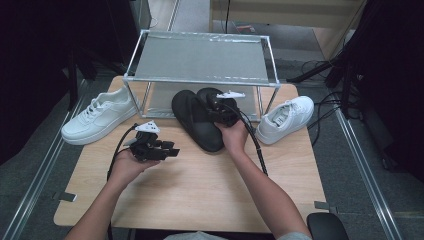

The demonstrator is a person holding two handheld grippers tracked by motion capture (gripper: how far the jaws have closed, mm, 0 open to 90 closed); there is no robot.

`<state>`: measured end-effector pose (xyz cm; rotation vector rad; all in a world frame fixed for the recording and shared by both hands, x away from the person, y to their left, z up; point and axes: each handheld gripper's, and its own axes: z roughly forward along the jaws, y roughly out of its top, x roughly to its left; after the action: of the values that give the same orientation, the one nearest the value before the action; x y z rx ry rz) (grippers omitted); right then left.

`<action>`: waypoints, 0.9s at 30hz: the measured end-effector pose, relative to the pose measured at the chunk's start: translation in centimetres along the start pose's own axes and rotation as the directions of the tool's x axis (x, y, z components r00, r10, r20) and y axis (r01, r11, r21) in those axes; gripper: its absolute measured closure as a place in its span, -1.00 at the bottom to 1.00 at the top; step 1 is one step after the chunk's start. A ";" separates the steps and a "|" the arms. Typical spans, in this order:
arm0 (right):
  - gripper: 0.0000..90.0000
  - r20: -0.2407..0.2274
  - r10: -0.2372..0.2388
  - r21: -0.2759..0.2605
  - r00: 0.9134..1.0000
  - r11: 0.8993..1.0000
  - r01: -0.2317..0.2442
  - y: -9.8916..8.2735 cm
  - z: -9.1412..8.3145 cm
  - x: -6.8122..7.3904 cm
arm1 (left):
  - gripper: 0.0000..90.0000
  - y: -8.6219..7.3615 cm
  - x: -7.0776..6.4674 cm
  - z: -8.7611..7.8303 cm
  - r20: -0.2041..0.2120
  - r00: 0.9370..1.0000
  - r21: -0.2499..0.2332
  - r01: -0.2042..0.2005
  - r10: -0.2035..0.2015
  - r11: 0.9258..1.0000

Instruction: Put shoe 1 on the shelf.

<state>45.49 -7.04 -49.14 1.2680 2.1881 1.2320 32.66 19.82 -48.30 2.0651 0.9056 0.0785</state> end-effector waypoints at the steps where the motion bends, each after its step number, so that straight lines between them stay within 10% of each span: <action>1: 0.23 -0.004 -0.007 -0.005 1.000 1.000 0.007 -0.1 -0.4 0.0 | 0.49 0.2 -0.1 -0.1 0.000 1.000 -0.014 0.000 0.000 1.000; 27: 0.23 -0.135 -0.086 -0.008 0.987 0.996 0.086 -5.6 -8.6 -0.8 | 0.94 1.8 0.1 0.1 0.036 0.999 -0.006 -0.009 0.009 1.000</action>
<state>37.44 -13.48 -48.82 1.1063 2.3088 1.3203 33.80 19.10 -47.04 2.0590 0.8736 0.0483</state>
